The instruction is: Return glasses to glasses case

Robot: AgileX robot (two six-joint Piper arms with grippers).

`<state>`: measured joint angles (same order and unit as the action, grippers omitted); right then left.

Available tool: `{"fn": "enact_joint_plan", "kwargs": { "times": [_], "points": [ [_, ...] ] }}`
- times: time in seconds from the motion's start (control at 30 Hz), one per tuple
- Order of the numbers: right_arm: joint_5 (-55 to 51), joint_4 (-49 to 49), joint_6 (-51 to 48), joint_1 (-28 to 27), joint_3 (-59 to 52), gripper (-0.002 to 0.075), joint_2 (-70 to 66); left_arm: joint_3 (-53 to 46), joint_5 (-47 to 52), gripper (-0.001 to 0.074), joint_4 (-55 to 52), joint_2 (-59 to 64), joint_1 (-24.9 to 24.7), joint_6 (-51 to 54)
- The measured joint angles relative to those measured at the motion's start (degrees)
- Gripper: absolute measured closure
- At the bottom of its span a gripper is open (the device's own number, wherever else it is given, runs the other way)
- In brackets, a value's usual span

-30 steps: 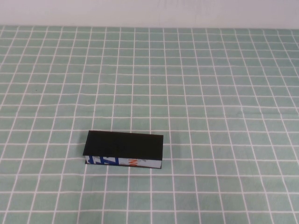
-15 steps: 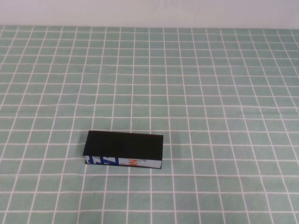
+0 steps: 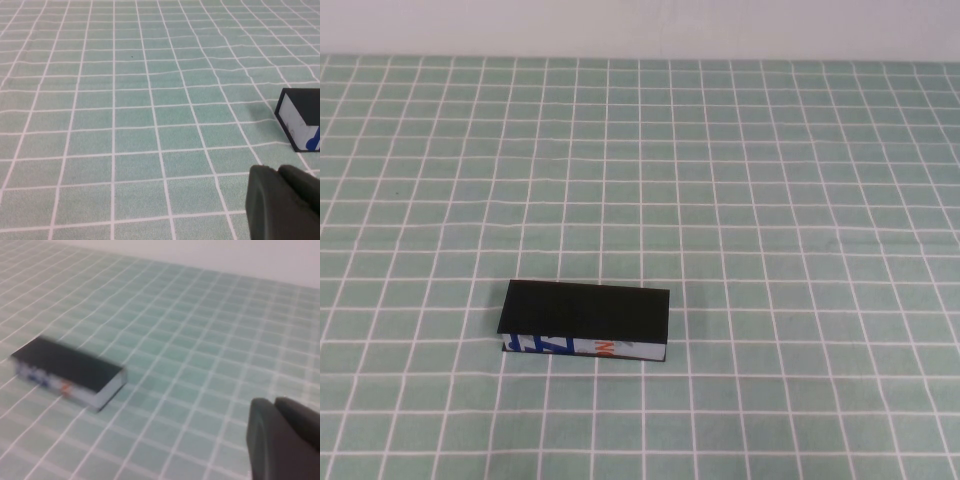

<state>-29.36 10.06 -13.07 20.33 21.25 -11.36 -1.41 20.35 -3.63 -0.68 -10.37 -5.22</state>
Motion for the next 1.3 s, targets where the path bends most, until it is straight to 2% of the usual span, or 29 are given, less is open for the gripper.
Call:
{"fn": "enact_joint_plan", "kwargs": {
  "times": [0.33, 0.43, 0.73, 0.83, 1.07, 1.3],
  "points": [
    [0.74, 0.94, -0.10, -15.82, 0.00, 0.0737, 0.90, 0.00, 0.09, 0.0737, 0.00, 0.00, 0.00, 0.00],
    [0.74, 1.06, -0.10, -18.55, 0.00, 0.0737, 0.90, 0.00, 0.09, 0.0737, 0.00, 0.00, 0.00, 0.00],
    [0.98, 2.09, -0.10, -19.26, -1.80, 0.0737, 1.03, 0.00, 0.12, 0.0737, 0.00, 0.00, 0.00, 0.00],
    [1.24, -1.14, 0.98, -19.26, -3.91, 0.0737, 2.36, 0.00, 0.12, 0.0737, 0.00, 0.00, 0.00, 0.00],
    [6.02, -11.24, 12.07, -19.26, -12.30, 0.0737, 5.01, 0.00, 0.12, 0.0737, 0.00, 0.00, 0.00, 0.00],
    [8.58, -12.50, 13.07, -19.26, -21.17, 0.0734, 10.59, 0.00, 0.22, 0.0737, 0.00, 0.00, 0.00, 0.00]
  ]
}}
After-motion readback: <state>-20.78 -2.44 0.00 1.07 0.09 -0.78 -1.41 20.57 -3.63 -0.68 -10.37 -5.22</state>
